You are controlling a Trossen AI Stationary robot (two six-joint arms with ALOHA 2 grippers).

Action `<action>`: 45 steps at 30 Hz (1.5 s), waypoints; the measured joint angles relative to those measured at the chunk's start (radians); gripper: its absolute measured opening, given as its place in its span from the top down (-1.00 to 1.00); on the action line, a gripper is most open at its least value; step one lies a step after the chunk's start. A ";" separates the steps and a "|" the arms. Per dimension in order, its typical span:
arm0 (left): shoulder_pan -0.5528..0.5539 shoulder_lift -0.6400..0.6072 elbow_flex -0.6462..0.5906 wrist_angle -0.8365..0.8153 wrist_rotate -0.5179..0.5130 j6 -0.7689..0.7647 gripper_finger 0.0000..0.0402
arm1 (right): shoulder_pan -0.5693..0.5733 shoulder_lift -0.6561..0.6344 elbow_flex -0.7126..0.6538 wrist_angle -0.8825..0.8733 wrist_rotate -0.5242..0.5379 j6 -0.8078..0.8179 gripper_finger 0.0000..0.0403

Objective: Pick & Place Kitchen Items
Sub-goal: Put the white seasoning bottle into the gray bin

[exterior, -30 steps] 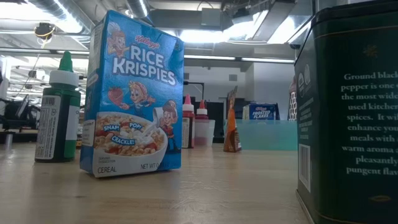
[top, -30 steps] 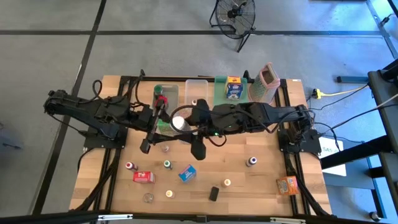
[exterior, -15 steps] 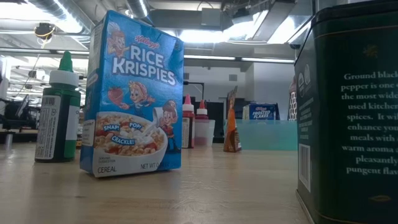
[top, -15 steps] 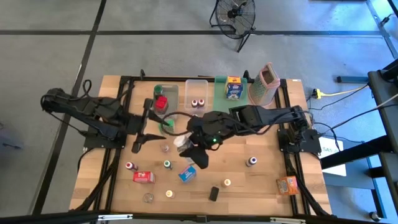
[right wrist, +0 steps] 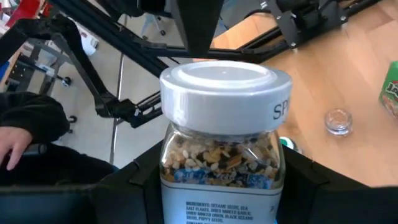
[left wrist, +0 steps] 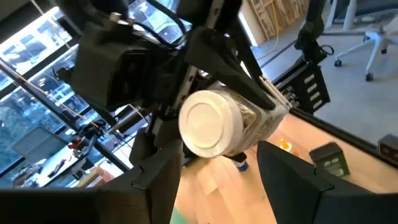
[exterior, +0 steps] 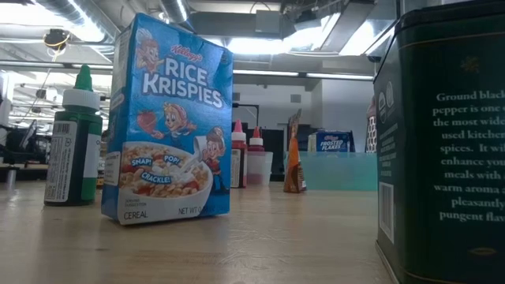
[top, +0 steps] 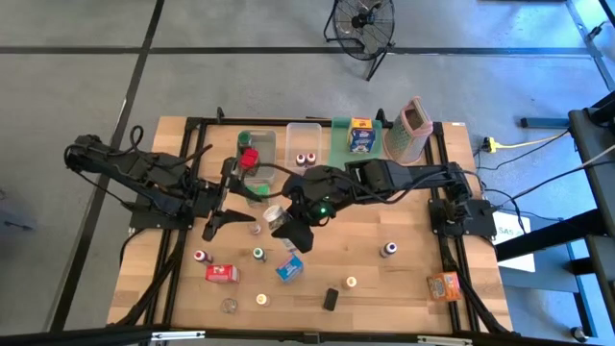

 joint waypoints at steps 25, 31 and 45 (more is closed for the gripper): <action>0.000 0.008 0.000 -0.027 0.065 0.033 -0.39 | -0.015 0.005 0.001 0.031 -0.086 0.068 -0.01; 0.000 0.044 0.000 -0.003 0.160 0.108 -0.39 | -0.031 0.024 0.002 0.048 -0.148 0.069 -0.01; 0.000 0.101 0.000 0.063 0.228 0.142 -0.39 | -0.034 0.074 0.001 0.093 -0.275 0.091 -0.01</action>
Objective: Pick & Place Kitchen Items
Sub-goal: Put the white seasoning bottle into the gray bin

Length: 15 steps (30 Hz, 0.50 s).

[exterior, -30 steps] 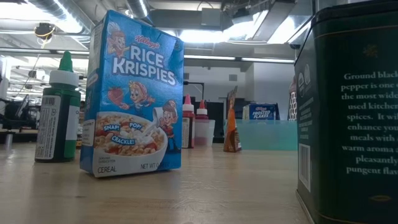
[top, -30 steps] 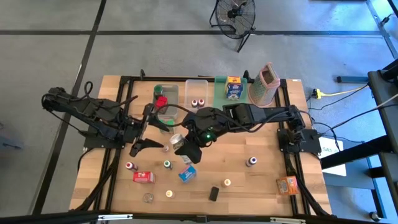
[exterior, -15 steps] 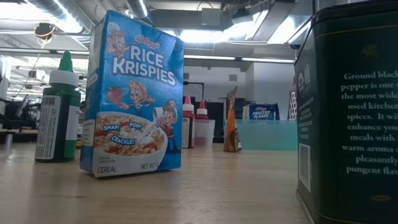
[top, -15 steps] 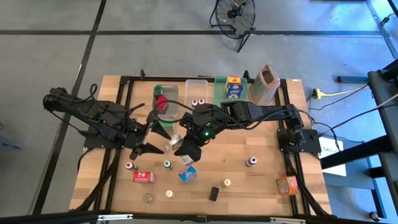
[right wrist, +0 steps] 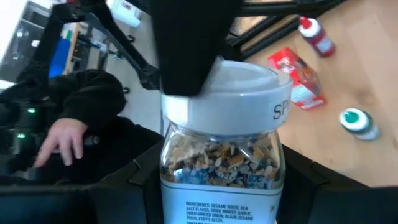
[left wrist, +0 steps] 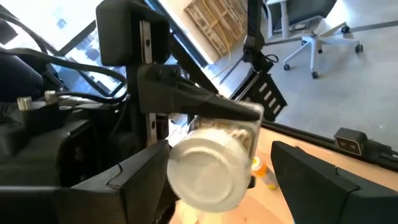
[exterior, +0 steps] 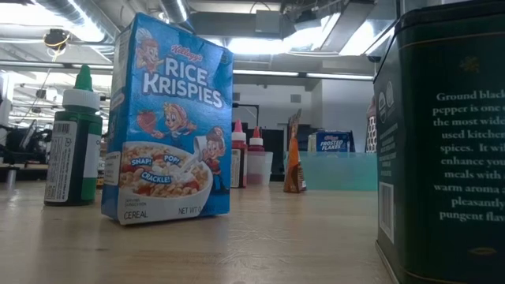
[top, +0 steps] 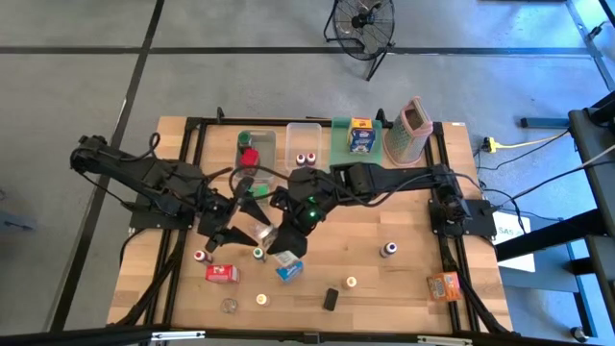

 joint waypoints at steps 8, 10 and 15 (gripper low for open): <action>0.018 0.006 0.000 -0.004 0.022 -0.007 -0.39 | -0.002 0.004 0.000 0.029 -0.046 -0.001 -0.01; 0.026 0.007 0.000 -0.002 0.050 -0.011 -0.39 | -0.003 0.004 0.000 0.038 -0.048 -0.004 -0.01; 0.034 0.021 0.000 0.015 0.069 -0.019 -0.39 | -0.007 0.005 0.000 0.040 -0.053 -0.006 -0.01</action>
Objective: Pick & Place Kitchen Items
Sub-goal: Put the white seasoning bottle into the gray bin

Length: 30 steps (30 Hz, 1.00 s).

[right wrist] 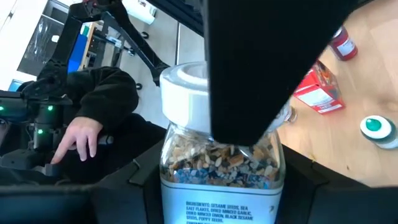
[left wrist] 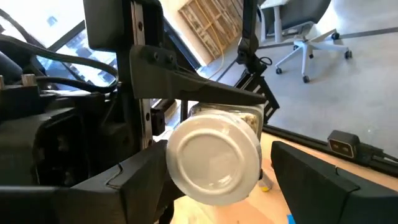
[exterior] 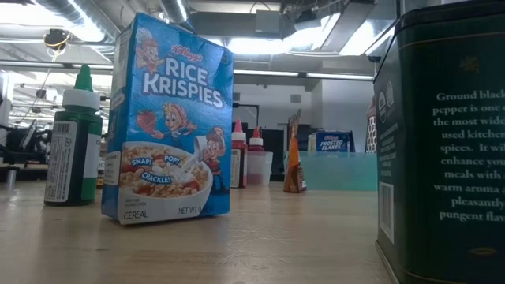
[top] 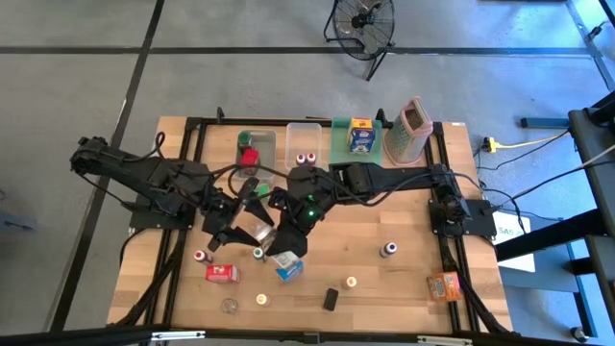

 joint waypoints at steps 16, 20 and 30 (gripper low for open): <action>0.000 0.033 0.000 0.051 0.049 -0.007 -0.39 | -0.013 0.006 0.000 0.002 -0.004 0.002 -0.01; 0.000 0.047 0.000 0.057 0.049 -0.011 -0.39 | -0.015 0.006 0.000 0.002 -0.008 0.005 -0.01; 0.000 0.074 0.000 0.071 0.051 -0.033 -0.39 | -0.015 0.006 0.000 0.005 -0.022 0.005 -0.01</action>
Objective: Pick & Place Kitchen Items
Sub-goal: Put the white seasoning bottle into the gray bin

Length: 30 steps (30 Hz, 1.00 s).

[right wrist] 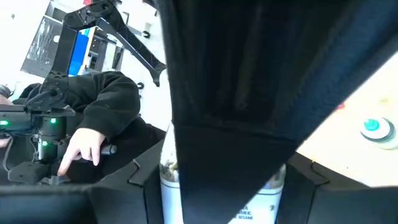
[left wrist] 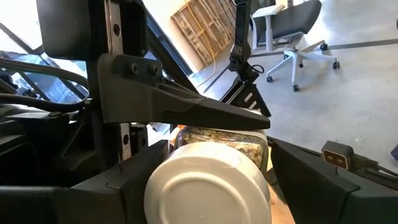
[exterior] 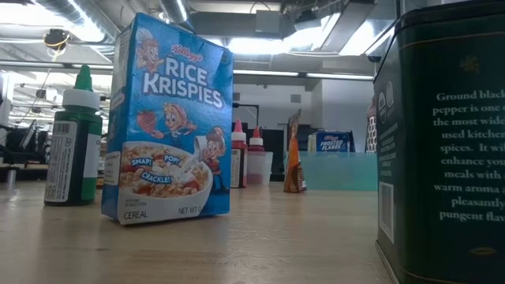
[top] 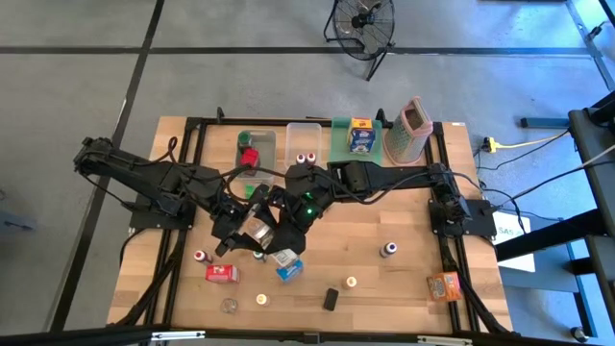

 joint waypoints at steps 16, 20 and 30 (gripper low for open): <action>0.000 0.010 0.000 0.011 -0.007 -0.040 0.00 | -0.007 0.000 0.000 0.002 -0.030 -0.001 0.01; 0.000 0.009 0.000 0.011 -0.007 -0.053 0.00 | -0.007 0.000 0.000 0.002 -0.020 -0.003 -0.06; -0.016 -0.012 -0.002 -0.049 -0.081 -0.120 0.00 | -0.029 -0.012 0.009 -0.053 0.000 -0.021 -0.38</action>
